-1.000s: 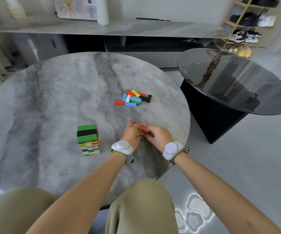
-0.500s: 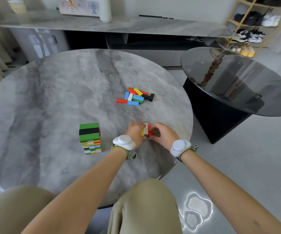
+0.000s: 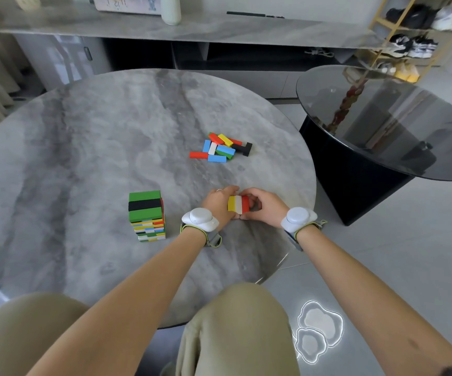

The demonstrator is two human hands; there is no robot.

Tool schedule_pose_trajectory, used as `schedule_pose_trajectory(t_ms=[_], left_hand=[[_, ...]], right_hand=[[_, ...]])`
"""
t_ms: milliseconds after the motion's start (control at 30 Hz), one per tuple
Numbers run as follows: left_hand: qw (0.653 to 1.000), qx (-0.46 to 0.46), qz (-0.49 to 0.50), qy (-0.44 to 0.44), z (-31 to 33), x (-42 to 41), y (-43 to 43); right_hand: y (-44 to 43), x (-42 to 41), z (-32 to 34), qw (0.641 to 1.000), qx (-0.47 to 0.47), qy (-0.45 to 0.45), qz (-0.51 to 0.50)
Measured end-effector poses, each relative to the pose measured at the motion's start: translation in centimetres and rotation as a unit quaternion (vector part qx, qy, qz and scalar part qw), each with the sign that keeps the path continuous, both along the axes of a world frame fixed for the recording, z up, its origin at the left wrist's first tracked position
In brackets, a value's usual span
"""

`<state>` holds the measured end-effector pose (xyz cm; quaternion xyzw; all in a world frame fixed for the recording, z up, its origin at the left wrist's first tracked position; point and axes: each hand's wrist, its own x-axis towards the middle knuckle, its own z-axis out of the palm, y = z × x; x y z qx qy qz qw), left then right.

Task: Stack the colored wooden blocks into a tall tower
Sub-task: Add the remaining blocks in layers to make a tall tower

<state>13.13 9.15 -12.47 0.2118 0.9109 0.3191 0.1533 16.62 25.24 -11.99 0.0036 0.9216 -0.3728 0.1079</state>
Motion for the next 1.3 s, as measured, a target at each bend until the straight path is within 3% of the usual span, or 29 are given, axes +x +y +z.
schedule_pose_trajectory(t_ms=[267, 467, 633, 900, 1300], left_hand=[[0.999, -0.042, -0.015, 0.027, 1.7, 0.9, 0.5], [0.991, -0.047, 0.007, 0.129, 7.9, 2.1, -1.9], [0.978, -0.014, 0.033, 0.207, 13.7, 3.0, -8.0], [0.992, 0.024, 0.056, 0.113, 13.8, 3.0, -17.5], [0.996, 0.041, 0.051, 0.058, 10.4, 2.5, -18.3]], right_hand=[[-0.3, 0.9, 1.7, 1.0, -0.003, 0.009, -0.01], [-2.3, 1.3, 7.8, 0.994, 0.039, 0.1, 0.008], [-7.2, 0.8, 12.7, 0.983, 0.002, 0.173, 0.058], [-15.8, -0.6, 11.5, 0.983, 0.015, 0.137, 0.124], [-16.1, -0.6, 8.8, 0.99, 0.004, 0.07, 0.122]])
